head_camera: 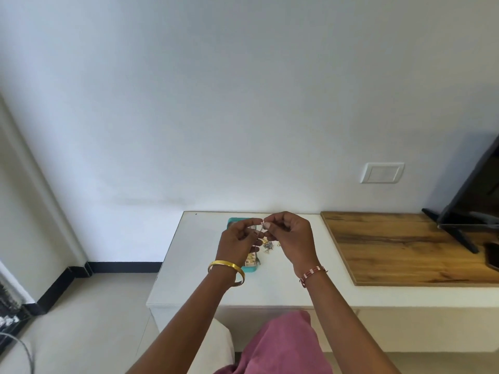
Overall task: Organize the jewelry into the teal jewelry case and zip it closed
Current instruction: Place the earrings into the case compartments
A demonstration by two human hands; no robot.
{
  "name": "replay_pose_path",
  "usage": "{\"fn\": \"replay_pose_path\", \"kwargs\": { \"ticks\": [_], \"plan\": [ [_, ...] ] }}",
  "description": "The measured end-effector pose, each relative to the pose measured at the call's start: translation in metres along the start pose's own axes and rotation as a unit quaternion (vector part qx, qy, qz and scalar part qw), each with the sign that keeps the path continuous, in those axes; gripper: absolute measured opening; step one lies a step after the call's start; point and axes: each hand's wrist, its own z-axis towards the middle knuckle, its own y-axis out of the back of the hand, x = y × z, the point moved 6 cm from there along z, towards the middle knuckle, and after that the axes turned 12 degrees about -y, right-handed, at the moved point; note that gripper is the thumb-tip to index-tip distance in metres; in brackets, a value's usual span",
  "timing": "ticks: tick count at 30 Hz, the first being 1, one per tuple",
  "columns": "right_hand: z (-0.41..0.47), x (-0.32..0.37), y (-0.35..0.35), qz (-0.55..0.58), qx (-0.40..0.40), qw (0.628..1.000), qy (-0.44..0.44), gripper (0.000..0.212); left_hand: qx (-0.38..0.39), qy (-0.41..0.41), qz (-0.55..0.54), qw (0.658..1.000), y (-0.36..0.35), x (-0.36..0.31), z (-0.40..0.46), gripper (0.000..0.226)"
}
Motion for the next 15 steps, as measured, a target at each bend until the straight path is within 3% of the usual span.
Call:
{"fn": "replay_pose_path", "kwargs": {
  "ticks": [11,15],
  "plan": [
    [-0.005,0.024,0.015,0.056,-0.028,0.998,-0.006,0.014,0.102,0.057,-0.111,0.987,-0.004,-0.003,-0.007,0.022],
    [-0.007,0.022,0.017,0.054,-0.021,0.998,-0.021,0.014,0.117,0.038,-0.096,0.988,-0.004,-0.005,-0.006,0.023]
  ]
}}
